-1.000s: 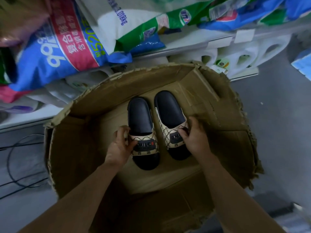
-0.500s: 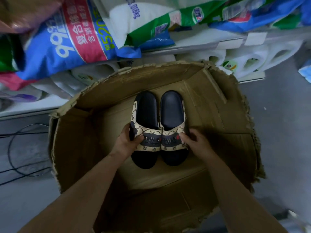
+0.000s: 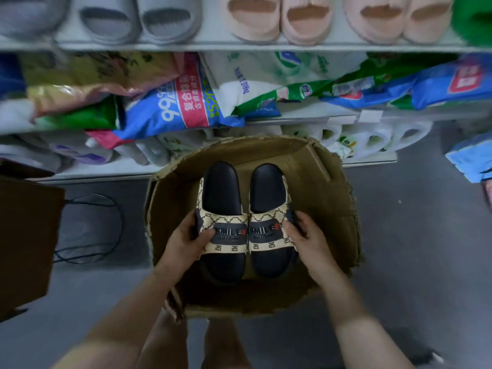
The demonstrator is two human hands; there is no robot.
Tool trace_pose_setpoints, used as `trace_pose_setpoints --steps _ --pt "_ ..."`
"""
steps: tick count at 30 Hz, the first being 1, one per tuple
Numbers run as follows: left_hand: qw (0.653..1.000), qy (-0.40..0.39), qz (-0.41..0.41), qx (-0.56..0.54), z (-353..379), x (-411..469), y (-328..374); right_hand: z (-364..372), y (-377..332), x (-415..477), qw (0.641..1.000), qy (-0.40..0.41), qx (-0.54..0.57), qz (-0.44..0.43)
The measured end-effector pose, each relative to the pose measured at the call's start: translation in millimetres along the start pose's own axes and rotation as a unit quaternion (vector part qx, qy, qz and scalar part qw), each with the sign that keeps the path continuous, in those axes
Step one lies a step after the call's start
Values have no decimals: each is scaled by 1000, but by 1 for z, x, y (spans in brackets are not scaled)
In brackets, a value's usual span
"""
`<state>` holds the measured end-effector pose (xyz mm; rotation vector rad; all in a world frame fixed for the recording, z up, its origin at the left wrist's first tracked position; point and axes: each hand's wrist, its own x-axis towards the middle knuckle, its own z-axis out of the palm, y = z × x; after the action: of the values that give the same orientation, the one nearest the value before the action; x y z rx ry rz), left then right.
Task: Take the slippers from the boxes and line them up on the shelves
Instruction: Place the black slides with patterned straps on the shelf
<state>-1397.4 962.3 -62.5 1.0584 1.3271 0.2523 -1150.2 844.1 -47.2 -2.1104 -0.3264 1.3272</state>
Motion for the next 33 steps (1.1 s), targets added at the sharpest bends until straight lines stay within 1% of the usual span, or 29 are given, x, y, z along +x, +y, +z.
trace_pose_setpoints --steps 4,8,10,13,17,22,25,29,33 --pt "999 -4 29 -36 -33 -51 24 6 -27 -58 998 -21 10 -60" --pt "996 -7 45 -79 -74 -93 35 32 -47 -102 993 -29 -3 -114" --pt "993 12 58 -100 -100 -111 36 53 -57 -119 993 -29 -10 -117" --pt "987 44 75 -131 -144 -140 34 90 -69 -145 992 -44 23 -120" --pt "979 91 106 -146 -222 -184 18 157 -82 -180 985 -74 41 -148" --pt "972 120 135 -151 -327 -239 -15 266 -102 -232 971 -104 44 -210" --pt "964 152 146 -161 -386 -265 -35 333 -114 -259 961 -131 34 -240" --pt "947 190 165 -199 -455 -292 -56 411 -133 -288 952 -169 32 -254" --pt "923 240 171 -247 -516 -307 -72 478 -159 -309 939 -199 -13 -281"
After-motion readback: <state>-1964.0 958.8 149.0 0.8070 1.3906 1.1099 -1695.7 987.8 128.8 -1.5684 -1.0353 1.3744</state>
